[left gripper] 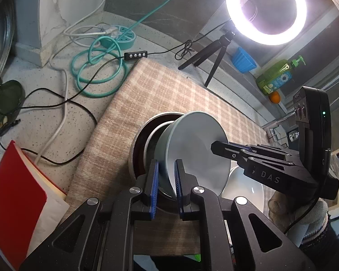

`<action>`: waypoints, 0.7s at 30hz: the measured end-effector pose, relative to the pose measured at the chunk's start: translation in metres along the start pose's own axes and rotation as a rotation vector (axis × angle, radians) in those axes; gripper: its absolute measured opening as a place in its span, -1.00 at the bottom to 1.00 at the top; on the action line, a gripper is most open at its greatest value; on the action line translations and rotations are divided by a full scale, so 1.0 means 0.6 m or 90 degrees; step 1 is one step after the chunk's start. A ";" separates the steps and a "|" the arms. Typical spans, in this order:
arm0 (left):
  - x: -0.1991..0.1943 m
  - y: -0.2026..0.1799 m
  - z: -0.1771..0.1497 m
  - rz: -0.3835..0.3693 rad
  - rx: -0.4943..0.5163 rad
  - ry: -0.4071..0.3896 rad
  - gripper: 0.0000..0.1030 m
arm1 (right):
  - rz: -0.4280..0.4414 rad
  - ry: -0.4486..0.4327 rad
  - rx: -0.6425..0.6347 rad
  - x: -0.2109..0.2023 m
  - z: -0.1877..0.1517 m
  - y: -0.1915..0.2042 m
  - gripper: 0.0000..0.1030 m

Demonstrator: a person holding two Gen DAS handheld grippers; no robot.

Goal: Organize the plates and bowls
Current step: 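Carry the pale ceramic bowl with the right gripper over the nested steel bowls, then lower the pale bowl into the red bowl and open the right gripper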

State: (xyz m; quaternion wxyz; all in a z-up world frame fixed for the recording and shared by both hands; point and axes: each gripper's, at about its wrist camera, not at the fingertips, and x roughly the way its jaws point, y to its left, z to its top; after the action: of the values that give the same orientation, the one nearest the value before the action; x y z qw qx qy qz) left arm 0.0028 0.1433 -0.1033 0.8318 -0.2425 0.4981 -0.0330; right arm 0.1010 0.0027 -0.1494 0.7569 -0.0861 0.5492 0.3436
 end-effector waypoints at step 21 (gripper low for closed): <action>0.017 0.014 0.003 0.015 -0.011 0.015 -0.77 | 0.010 0.009 0.005 0.014 0.001 -0.005 -0.76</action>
State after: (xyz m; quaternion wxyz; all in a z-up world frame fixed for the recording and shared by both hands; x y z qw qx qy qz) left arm 0.0079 0.1483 -0.1149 0.8242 -0.2431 0.5110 -0.0218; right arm 0.1050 0.0042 -0.1575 0.7506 -0.0812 0.5566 0.3468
